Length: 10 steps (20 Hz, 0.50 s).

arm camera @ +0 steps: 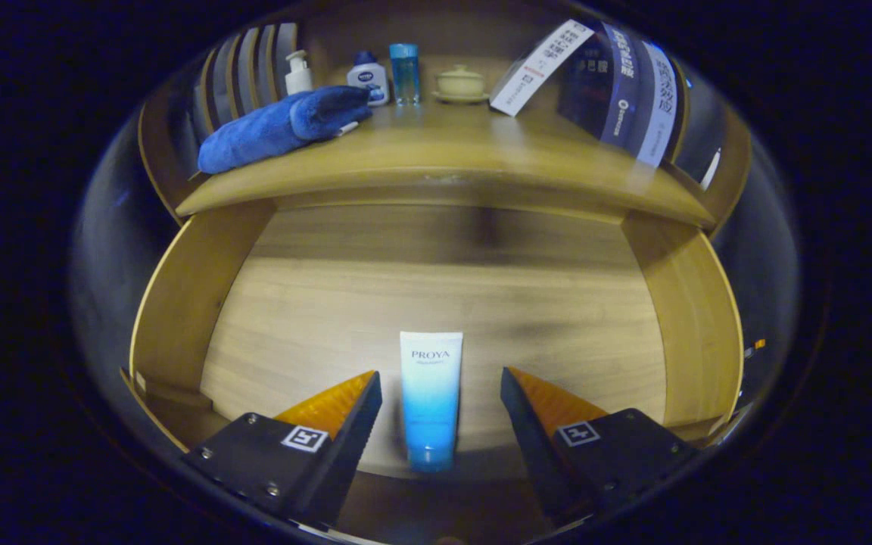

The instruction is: Pull open the drawer, take out the items inside it, and place them on the countertop above the cabinet.

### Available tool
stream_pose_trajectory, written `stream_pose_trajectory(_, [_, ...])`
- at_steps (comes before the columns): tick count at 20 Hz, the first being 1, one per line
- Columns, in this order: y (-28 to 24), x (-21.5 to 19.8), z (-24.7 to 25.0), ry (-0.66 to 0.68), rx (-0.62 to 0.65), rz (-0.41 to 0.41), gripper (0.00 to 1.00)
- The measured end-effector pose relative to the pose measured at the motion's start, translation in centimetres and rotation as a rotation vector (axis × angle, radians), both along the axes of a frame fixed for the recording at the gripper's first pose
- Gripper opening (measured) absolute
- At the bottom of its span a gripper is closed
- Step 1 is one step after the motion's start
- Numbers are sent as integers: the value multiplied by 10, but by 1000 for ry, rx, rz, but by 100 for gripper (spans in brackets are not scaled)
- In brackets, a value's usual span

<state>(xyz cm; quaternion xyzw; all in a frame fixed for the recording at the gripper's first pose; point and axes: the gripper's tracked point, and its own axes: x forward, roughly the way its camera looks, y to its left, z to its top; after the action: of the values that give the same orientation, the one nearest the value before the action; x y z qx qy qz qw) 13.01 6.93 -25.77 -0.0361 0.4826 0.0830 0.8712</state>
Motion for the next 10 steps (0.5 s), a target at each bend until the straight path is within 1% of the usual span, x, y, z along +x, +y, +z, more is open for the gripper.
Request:
stream_pose_trajectory(2, [-2, -5, -9, 71, -3, -12, 94])
stream_pose_trajectory(4, [-6, -9, -19, 123, -32, -17, 81])
stream_pose_trajectory(5, [-4, -10, -22, 147, -24, -20, 75])
stream_pose_trajectory(7, [-3, -9, -29, 155, -19, -9, 61])
stream_pose_trajectory(9, [-2, -5, -23, 129, -8, -19, 47])
stream_pose_trajectory(10, [-2, -3, -21, 114, -1, -27, 45])
